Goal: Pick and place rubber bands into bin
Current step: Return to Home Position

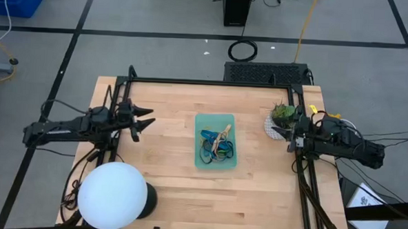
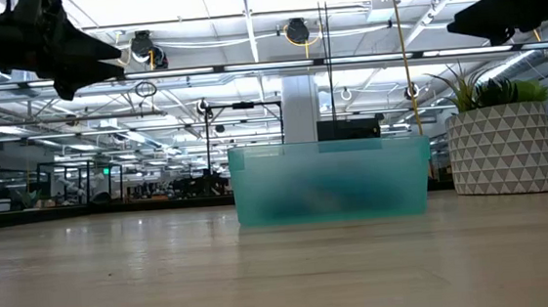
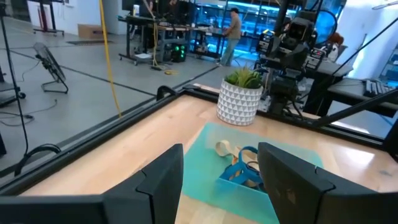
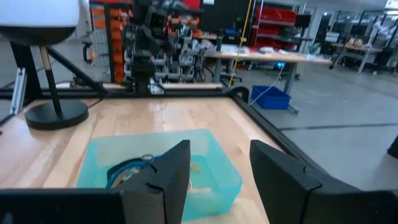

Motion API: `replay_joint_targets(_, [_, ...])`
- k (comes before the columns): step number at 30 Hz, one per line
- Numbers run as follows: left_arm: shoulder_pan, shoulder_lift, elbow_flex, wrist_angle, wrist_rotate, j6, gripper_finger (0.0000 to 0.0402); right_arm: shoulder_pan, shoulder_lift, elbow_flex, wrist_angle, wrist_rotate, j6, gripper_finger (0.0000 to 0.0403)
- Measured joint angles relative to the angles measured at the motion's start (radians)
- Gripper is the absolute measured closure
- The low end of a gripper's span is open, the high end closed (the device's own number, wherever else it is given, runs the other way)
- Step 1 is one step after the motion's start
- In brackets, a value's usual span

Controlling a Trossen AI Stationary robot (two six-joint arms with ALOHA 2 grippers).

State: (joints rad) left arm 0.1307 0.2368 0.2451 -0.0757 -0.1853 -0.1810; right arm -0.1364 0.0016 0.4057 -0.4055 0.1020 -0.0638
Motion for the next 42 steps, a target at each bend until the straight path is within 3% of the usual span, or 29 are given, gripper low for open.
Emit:
replay_joint_targets(7, [-0.002, -0.048, -0.007, -0.008, 0.000, -0.004, 0.0188, 0.000, 0.002, -0.038, 0.040, 0.001, 0.001, 0.0242])
replay_joint_targets(15, [-0.002, -0.049, -0.116, 0.109, 0.013, -0.015, 0.0188, 0.000, 0.001, -0.179, 0.209, -0.001, 0.018, 0.0242])
replay_joint_targets(25, [-0.002, -0.049, -0.210, 0.206, 0.020, -0.041, 0.0188, 0.000, 0.001, -0.216, 0.208, -0.003, 0.082, 0.0242])
replay_joint_targets(42, [-0.002, -0.048, -0.235, 0.192, 0.016, -0.036, 0.0188, 0.001, 0.001, -0.346, 0.399, -0.006, 0.079, 0.0242])
